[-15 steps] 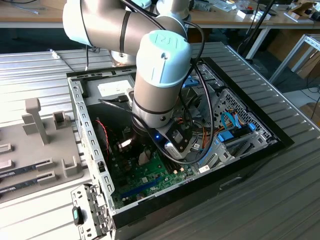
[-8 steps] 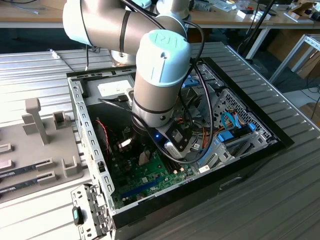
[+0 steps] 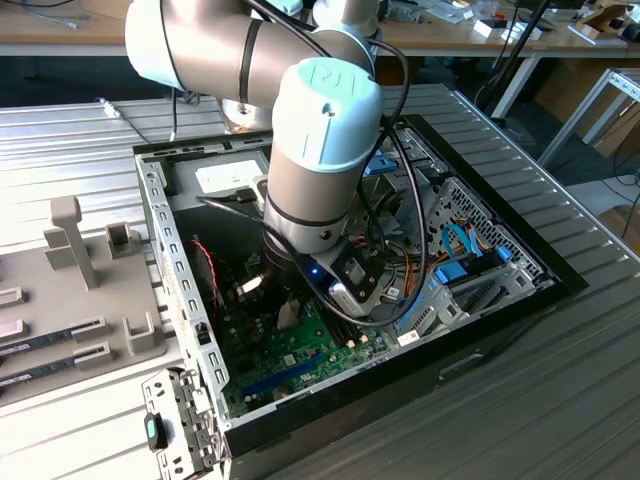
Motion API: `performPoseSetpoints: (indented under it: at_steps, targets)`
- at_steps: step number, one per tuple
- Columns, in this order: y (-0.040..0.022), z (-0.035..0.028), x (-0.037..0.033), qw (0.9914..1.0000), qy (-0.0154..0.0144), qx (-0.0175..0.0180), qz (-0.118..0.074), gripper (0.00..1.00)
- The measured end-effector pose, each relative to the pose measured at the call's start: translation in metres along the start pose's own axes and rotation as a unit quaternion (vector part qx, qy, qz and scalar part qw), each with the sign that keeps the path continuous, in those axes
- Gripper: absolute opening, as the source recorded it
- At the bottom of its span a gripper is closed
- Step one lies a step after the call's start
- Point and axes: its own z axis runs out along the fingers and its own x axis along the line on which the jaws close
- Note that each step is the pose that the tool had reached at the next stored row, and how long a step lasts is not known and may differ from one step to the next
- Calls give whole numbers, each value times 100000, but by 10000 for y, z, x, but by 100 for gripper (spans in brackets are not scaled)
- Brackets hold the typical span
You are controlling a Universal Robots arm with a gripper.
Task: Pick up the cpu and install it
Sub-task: 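Place the cpu into insertion slot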
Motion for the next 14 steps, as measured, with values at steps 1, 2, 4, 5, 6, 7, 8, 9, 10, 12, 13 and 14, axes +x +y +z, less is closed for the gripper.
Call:
performPoseSetpoints:
  at_steps: [1, 2, 4, 5, 6, 7, 8, 9, 10, 12, 13, 14]
  targets:
    - [0, -6, 0, 100000, -7, -14, -2, 39]
    - [-8, -3, 11, 99999, -3, -42, 369, 39]
    - [-22, 54, 14, 99993, 5, -862, 768, 39]
    - [-22, 72, 14, 99993, 8, -859, 761, 39]
    - [-23, 81, 15, 99993, 13, -850, 761, 39]
    - [-23, 90, 15, 99994, 16, -846, 758, 39]
    - [-23, 96, 15, 99993, 8, -862, 760, 39]
    - [-22, 99, 15, 99993, 1, -872, 761, 39]
    - [-21, 100, 14, 99993, -7, -880, 765, 39]
    - [-21, 100, 15, 99993, -1, -875, 764, 39]
    - [-21, 100, 15, 99993, -1, -876, 766, 39]
    - [-21, 100, 15, 99993, -1, -875, 765, 39]
